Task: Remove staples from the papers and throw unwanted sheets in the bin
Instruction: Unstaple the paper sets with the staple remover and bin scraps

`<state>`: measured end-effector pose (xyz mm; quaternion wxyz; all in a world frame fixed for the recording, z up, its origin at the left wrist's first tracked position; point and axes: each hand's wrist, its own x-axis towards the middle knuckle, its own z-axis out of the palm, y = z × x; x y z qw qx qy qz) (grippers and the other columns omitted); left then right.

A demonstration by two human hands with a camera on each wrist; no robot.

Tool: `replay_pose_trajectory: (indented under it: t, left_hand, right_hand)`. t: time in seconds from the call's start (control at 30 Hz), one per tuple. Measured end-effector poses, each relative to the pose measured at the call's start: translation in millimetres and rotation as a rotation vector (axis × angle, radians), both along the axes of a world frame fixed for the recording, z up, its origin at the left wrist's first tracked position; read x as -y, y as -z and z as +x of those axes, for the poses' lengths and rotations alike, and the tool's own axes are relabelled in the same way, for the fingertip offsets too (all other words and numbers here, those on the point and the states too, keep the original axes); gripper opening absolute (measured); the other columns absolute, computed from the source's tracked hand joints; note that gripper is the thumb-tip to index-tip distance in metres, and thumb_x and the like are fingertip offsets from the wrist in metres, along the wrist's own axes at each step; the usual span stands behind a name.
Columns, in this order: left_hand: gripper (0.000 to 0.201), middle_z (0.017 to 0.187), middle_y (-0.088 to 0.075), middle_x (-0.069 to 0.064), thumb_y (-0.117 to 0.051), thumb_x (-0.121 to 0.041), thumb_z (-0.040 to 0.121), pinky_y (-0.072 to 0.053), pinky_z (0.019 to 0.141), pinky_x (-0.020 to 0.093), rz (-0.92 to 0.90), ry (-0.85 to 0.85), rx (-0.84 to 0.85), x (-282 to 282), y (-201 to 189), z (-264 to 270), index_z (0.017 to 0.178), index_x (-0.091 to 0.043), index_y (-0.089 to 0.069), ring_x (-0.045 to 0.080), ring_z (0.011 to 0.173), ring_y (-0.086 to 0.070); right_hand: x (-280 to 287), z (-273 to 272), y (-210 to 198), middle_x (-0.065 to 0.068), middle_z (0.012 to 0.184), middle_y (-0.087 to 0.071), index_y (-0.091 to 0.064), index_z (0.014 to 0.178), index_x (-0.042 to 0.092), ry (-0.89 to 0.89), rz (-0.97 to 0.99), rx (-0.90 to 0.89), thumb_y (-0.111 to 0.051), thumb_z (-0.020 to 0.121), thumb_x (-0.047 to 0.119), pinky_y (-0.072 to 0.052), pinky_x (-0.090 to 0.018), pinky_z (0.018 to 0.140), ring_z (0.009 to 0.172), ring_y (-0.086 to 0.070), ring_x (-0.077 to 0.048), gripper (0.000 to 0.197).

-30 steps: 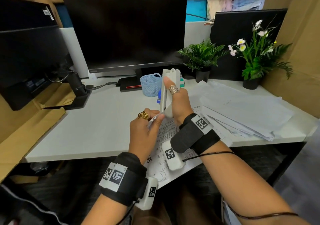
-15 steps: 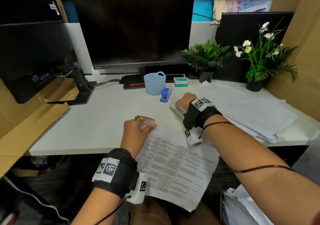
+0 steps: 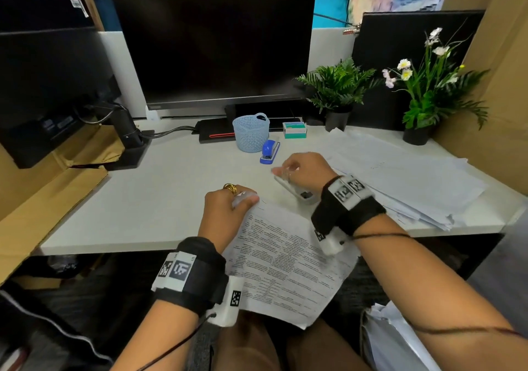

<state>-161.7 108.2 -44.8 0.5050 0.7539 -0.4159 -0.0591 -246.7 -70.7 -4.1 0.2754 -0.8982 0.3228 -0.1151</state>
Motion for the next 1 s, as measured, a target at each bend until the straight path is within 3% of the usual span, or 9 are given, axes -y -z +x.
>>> replay_pose_trajectory:
  t: [0.07, 0.13, 0.2, 0.3, 0.43, 0.6, 0.83, 0.9, 1.0]
  left_hand:
    - [0.015, 0.084, -0.071, -0.002, -0.063, -0.018, 0.086, -0.043, 0.066, 0.01, -0.065, -0.033, -0.044, 4.3, -1.5, -1.8, 0.076, -0.012, -0.072, 0.011, 0.078, -0.064]
    - [0.011, 0.085, -0.07, -0.009, -0.065, -0.018, 0.086, -0.046, 0.073, 0.011, -0.132, -0.028, -0.046, 8.8, -4.3, -6.3, 0.078, -0.018, -0.072, 0.005, 0.081, -0.064]
    - [0.009, 0.081, -0.07, -0.008, -0.069, -0.012, 0.082, -0.049, 0.075, 0.016, -0.188, 0.042, -0.034, 11.6, -7.5, -11.6, 0.076, -0.019, -0.073, 0.006, 0.079, -0.065]
    - [0.032, 0.079, -0.067, -0.007, -0.076, 0.009, 0.068, -0.048, 0.066, 0.014, -0.284, 0.195, 0.055, 10.5, -6.7, -12.9, 0.068, -0.023, -0.072, 0.005, 0.072, -0.062]
    - [0.032, 0.083, -0.066, -0.012, -0.08, 0.001, 0.062, -0.046, 0.068, 0.016, -0.29, 0.216, 0.185, 12.3, -2.2, -13.7, 0.067, -0.029, -0.072, 0.006, 0.076, -0.059]
    - [0.024, 0.086, -0.061, -0.016, -0.078, -0.005, 0.062, -0.043, 0.07, 0.009, -0.359, 0.246, 0.259, 15.2, 1.4, -23.6, 0.073, -0.024, -0.07, -0.002, 0.081, -0.056]
    - [0.023, 0.088, -0.062, -0.02, -0.079, -0.01, 0.063, -0.046, 0.071, 0.014, -0.362, 0.282, 0.251, 19.2, 3.7, -30.0, 0.076, -0.028, -0.072, 0.002, 0.084, -0.058]
    - [0.029, 0.097, -0.064, -0.013, -0.081, -0.01, 0.065, -0.047, 0.077, 0.017, -0.334, 0.281, 0.377, 20.2, 4.6, -32.6, 0.088, -0.027, -0.074, 0.006, 0.091, -0.058]
    - [0.064, 0.117, -0.053, -0.014, -0.081, -0.015, 0.071, -0.041, 0.089, 0.015, -0.097, 0.224, 0.337, 23.8, 5.5, -32.0, 0.124, -0.037, -0.052, 0.003, 0.11, -0.048]
  right_hand:
    - [-19.8, -22.6, 5.1, -0.002, 0.098, -0.064, -0.067, 0.104, 0.015, -0.167, 0.128, 0.1, -0.076, 0.075, 0.037, -0.046, -0.023, 0.08, 0.086, -0.058, -0.011, 0.038]
    - [-25.7, -38.4, 21.8, -0.005, 0.092, -0.066, -0.07, 0.096, 0.011, -0.235, 0.105, 0.152, -0.081, 0.071, 0.018, -0.049, -0.027, 0.079, 0.083, -0.061, -0.015, 0.029]
    - [-26.9, -48.7, 36.8, 0.003, 0.082, -0.069, -0.074, 0.084, 0.012, -0.176, 0.097, 0.352, -0.079, 0.07, 0.005, -0.049, -0.026, 0.075, 0.08, -0.063, -0.006, 0.016]
    - [-29.5, -61.8, 54.9, 0.018, 0.072, -0.07, -0.075, 0.073, 0.031, -0.079, 0.17, 0.669, -0.071, 0.07, -0.01, -0.05, -0.019, 0.078, 0.077, -0.065, 0.0, 0.042]
    - [-33.8, -78.8, 62.4, 0.004, 0.086, -0.072, -0.072, 0.088, 0.023, -0.131, 0.035, 0.888, -0.057, 0.065, -0.011, -0.054, -0.028, 0.083, 0.086, -0.069, -0.013, 0.043]
    - [-29.9, -89.2, 62.1, 0.001, 0.091, -0.07, -0.073, 0.084, 0.014, -0.16, -0.112, 0.96, -0.057, 0.069, -0.001, -0.052, -0.02, 0.082, 0.087, -0.066, -0.01, 0.028]
    - [-26.3, -100.4, 68.9, 0.013, 0.094, -0.07, -0.074, 0.084, 0.015, -0.143, -0.158, 0.937, -0.058, 0.065, -0.021, -0.052, -0.023, 0.084, 0.09, -0.066, -0.011, 0.044]
    - [-25.7, -107.1, 70.3, 0.022, 0.091, -0.07, -0.074, 0.081, 0.018, -0.119, -0.125, 0.901, -0.056, 0.065, -0.021, -0.052, -0.024, 0.083, 0.089, -0.066, -0.01, 0.046]
    - [-23.8, -124.8, 68.3, 0.01, 0.082, -0.071, -0.071, 0.074, 0.023, 0.02, 0.076, 0.836, -0.051, 0.072, -0.025, -0.053, -0.023, 0.077, 0.081, -0.067, -0.011, 0.052]
